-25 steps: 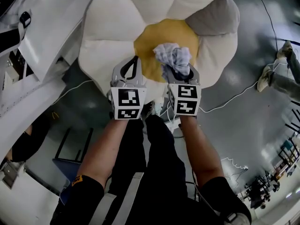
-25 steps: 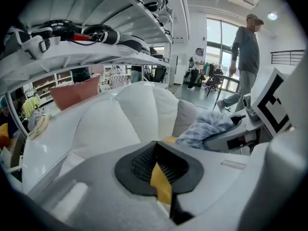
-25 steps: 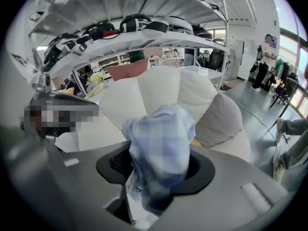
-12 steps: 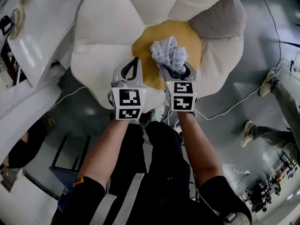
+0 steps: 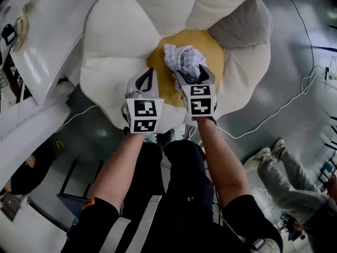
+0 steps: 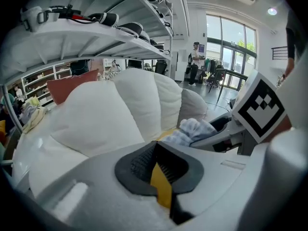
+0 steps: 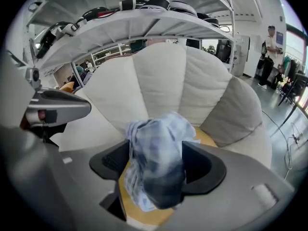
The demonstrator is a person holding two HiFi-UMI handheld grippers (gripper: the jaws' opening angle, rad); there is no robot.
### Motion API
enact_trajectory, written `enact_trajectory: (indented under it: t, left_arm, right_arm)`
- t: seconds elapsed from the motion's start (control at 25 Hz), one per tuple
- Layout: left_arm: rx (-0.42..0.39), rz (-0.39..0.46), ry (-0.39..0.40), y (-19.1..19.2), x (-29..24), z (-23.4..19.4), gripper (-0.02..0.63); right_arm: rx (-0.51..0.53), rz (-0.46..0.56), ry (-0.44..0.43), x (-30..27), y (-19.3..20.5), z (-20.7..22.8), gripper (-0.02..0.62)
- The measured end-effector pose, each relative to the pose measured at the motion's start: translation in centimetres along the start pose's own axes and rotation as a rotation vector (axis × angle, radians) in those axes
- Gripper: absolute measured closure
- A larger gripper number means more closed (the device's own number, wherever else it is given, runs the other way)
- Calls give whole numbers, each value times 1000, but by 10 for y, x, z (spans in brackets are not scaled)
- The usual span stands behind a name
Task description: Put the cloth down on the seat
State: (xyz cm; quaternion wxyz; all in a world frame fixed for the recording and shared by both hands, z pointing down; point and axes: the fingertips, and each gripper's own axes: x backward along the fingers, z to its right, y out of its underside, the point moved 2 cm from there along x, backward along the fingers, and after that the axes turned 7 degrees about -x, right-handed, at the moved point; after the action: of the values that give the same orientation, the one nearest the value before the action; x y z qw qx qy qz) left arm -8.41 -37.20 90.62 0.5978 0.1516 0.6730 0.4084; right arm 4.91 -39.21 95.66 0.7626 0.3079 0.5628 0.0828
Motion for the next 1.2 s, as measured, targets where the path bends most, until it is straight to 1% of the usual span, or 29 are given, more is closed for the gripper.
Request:
enact_trajectory:
  t: [0.16, 0.32, 0.44, 0.72, 0.8, 0.88, 0.92, 0.96, 1.0, 1.08, 1.2]
  left_arm:
    - [-2, -8, -3, -21, 21, -2, 606]
    - [2, -2, 2, -52, 50, 1, 606]
    - [1, 4, 5, -78, 77, 1, 606]
    - [-13, 14, 9, -129, 138, 7, 604]
    - [-23, 19, 15, -140, 151, 7, 604]
    - [-30, 28, 25, -150, 164, 7, 604]
    - [-32, 31, 30, -154, 171, 7, 606]
    - [-30, 34, 36, -158, 179, 8, 604]
    - [-28, 36, 41, -163, 188, 9, 606]
    - [-29, 33, 51, -170, 205, 11, 604]
    - [-57, 5, 74, -180, 227, 16, 606]
  right_arm:
    - [-28, -12, -12, 17, -16, -4, 239]
    - [-42, 1, -22, 55, -40, -13, 241]
    - [-58, 14, -26, 91, -57, -22, 258]
    - [-75, 64, -8, 175, -78, -38, 364]
    - [-96, 79, 5, 196, -84, -42, 433]
    - [-125, 99, 26, 219, -92, -47, 523]
    - [-135, 110, 35, 230, -96, -50, 558]
    - [-141, 120, 41, 242, -99, -54, 576]
    - [-143, 128, 45, 253, -103, -58, 591]
    - [-142, 138, 48, 273, -108, -67, 594]
    - [-136, 148, 52, 301, -114, -79, 595]
